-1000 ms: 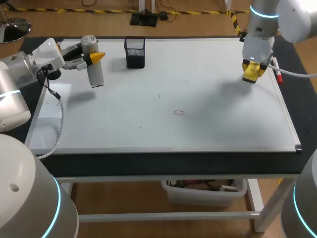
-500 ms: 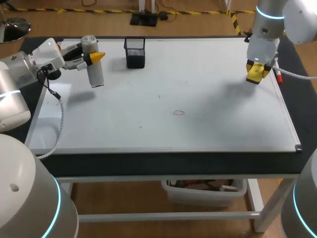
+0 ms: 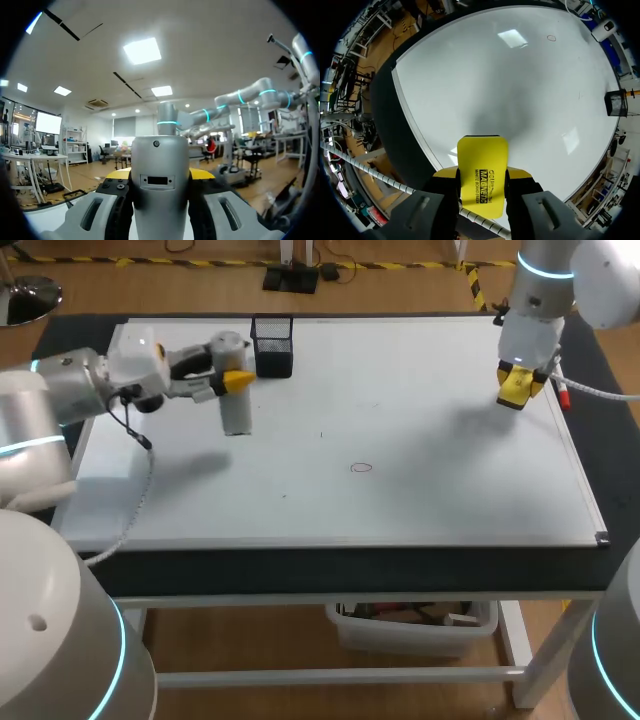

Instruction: Pick up the inspection probe, press it on each red-marked spot on the whiteboard one by one, put down the probe, pick up the eraser, and wipe off all the red marks.

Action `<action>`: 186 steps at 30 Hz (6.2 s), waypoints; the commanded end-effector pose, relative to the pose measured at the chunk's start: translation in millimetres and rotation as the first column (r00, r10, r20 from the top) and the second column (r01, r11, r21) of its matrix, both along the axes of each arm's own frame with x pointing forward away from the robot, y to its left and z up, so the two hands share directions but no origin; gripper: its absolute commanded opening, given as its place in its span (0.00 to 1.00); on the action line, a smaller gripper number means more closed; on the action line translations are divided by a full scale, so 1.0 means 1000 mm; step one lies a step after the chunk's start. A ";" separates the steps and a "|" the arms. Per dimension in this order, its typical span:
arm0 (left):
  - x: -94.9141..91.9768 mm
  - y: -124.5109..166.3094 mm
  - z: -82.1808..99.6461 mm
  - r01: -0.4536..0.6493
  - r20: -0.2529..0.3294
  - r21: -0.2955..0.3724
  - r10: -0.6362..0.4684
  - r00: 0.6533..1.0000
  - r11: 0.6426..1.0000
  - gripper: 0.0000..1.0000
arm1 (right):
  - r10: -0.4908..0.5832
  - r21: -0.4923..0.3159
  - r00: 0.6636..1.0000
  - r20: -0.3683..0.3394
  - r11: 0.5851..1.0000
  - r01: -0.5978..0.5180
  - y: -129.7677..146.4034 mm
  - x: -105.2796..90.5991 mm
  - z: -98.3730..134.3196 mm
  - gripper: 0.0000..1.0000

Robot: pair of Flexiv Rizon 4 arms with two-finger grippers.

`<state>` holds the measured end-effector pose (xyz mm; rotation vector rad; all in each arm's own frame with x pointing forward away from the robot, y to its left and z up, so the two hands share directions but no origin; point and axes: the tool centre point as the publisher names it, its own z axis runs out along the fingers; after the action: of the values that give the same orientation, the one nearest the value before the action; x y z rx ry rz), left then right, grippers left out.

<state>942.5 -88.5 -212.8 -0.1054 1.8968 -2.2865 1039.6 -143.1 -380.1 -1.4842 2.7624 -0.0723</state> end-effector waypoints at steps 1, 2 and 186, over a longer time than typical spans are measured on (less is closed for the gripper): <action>-0.018 -0.032 -0.002 0.053 0.000 -0.010 -0.053 0.999 0.999 0.00 | 0.003 -0.002 1.000 -0.001 1.000 -0.003 -0.001 0.000 0.001 0.00; -0.021 -0.039 -0.002 0.075 -0.002 -0.021 -0.075 0.997 0.997 0.00 | 0.003 -0.002 1.000 -0.001 1.000 -0.003 -0.001 0.000 0.001 0.00; 0.067 0.089 -0.031 -0.167 -0.035 -0.040 0.166 0.986 0.985 0.00 | 0.270 -0.010 0.963 0.016 0.963 -0.270 0.126 -0.058 0.010 0.00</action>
<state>1010.2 0.9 -243.5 -0.2980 1.7851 -2.2262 993.7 -34.0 -372.8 -1.8178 2.5274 -0.0257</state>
